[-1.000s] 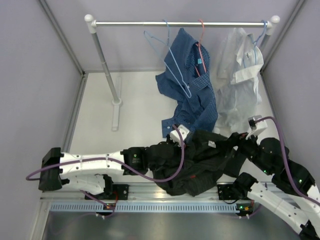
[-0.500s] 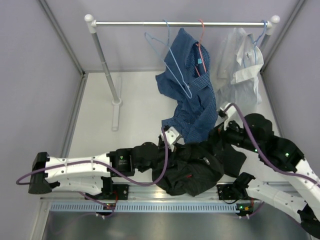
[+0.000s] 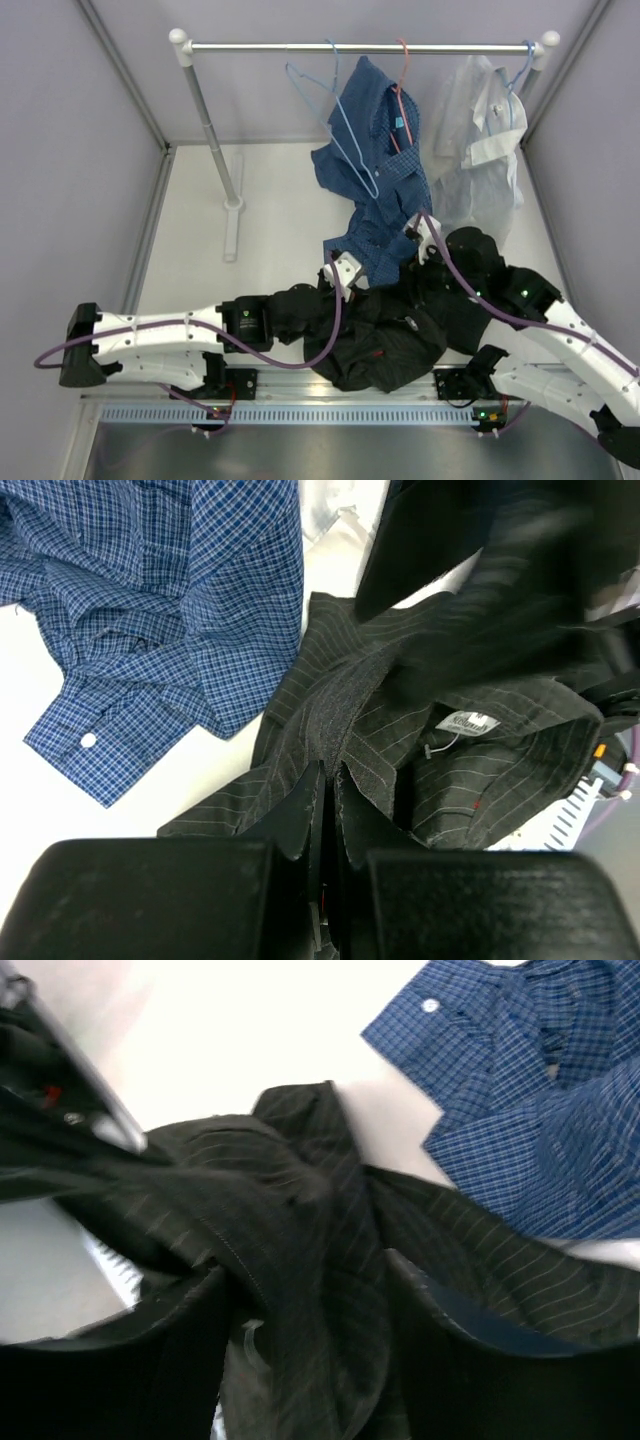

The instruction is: Place the shirt on the hanger

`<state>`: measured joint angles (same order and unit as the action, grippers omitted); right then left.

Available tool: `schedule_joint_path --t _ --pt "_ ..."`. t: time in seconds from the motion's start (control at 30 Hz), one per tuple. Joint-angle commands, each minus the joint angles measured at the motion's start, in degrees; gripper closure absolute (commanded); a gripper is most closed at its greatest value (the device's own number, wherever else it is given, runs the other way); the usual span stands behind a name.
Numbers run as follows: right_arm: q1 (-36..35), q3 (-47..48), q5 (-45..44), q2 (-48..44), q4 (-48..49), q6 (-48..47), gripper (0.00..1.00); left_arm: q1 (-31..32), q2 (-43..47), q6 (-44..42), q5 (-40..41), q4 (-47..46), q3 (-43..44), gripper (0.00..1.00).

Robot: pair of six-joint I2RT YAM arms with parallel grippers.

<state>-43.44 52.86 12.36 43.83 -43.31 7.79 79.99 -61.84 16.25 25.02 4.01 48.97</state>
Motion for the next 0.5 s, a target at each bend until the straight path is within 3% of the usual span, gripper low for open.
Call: schedule_joint_path --t 0.0,0.03,0.07,0.1,0.17,0.2,0.23,0.27,0.3,0.47 --pt "0.11 -0.04 -4.97 3.71 5.52 2.84 0.54 0.17 3.48 0.45 -0.23 -3.22 2.36 1.00" --pt "0.02 -0.04 -5.33 3.80 5.78 2.93 0.66 0.17 4.01 0.27 -0.06 -3.13 2.36 1.00" --pt "0.02 -0.13 -5.76 3.54 6.65 3.19 0.90 0.17 4.45 0.27 0.21 -3.04 2.10 1.00" --pt "-0.06 -0.39 -6.90 2.76 7.27 3.63 1.00 0.17 5.58 0.36 0.56 -3.13 1.83 1.00" --pt "0.02 -0.65 -8.22 -0.31 8.94 3.90 1.00 0.17 6.73 0.45 0.91 -3.22 1.39 1.00" --pt "0.02 -0.74 -10.40 -1.81 10.16 3.98 1.00 0.17 7.87 0.19 1.09 -3.13 0.61 0.87" --pt "0.02 -0.65 -11.99 -4.43 10.44 3.99 1.00 0.17 8.40 0.01 2.74 -3.13 0.08 0.64" --pt "0.02 -0.48 -14.27 -5.59 10.53 3.81 1.00 0.17 9.10 0.53 4.41 -2.61 -0.45 0.29" --pt "0.02 0.13 -16.03 -6.82 10.35 3.11 1.00 0.17 10.59 1.32 6.34 -0.69 -1.50 0.02" --pt "0.02 2.94 -20.88 -12.80 8.42 -0.14 1.00 0.17 17.88 11.33 19.52 4.42 -8.44 0.02"
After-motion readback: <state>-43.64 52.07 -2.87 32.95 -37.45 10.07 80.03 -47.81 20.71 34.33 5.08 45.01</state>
